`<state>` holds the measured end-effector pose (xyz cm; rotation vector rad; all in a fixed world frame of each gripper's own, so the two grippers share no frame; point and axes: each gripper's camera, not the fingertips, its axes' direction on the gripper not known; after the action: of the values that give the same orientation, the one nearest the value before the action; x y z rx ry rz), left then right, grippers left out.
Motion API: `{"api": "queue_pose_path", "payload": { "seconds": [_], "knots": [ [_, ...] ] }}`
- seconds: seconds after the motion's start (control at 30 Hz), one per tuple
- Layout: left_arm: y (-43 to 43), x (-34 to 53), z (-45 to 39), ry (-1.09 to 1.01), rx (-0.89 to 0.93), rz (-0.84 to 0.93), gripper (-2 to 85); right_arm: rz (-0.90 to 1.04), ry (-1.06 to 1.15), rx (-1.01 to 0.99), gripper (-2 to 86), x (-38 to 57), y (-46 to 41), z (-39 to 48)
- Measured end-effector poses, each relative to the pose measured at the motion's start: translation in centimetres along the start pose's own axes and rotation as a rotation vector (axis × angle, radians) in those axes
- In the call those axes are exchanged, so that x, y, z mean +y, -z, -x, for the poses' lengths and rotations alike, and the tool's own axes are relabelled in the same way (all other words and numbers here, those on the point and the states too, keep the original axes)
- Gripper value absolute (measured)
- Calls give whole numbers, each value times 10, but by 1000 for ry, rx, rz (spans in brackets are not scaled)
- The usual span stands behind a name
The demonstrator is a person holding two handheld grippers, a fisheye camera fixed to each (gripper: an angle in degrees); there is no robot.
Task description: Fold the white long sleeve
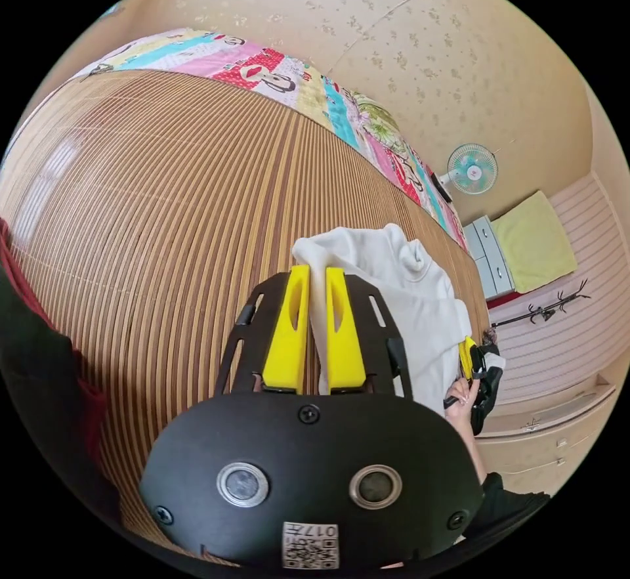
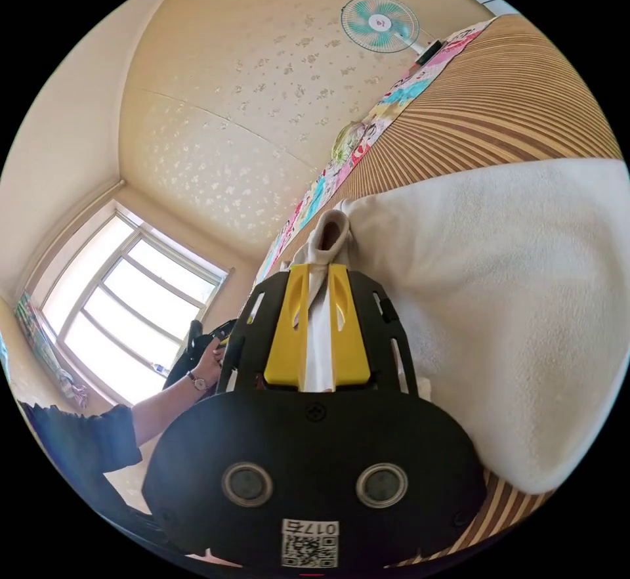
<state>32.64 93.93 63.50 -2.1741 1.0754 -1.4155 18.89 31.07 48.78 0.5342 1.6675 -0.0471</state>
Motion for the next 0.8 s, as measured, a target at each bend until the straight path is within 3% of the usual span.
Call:
{"api": "queue_pose_path", "payload": {
  "seconds": [0.13,0.27,0.33,0.4,0.47,0.53,0.67,0.8],
  "knots": [
    [-1,8,29,53,110,-39,50,18,5,13,28,2,-7,7],
    [27,39,30,103,110,-113,96,13,-3,8,25,6,-11,13],
    [55,74,21,22,213,-194,124,14,-13,9,25,6,-14,15],
    [57,97,9,-66,298,-164,122,14,-17,15,26,7,-19,20],
    [47,116,-4,-100,252,-84,107,16,-22,14,26,8,-23,22],
    [26,131,-5,-2,1,58,42,18,-29,14,28,7,-27,26],
    [82,173,-31,33,-68,-90,52,36,-30,39,35,4,-38,40],
    [100,255,-107,-247,-195,-96,69,139,52,210,46,-18,-42,94]
  ]
}}
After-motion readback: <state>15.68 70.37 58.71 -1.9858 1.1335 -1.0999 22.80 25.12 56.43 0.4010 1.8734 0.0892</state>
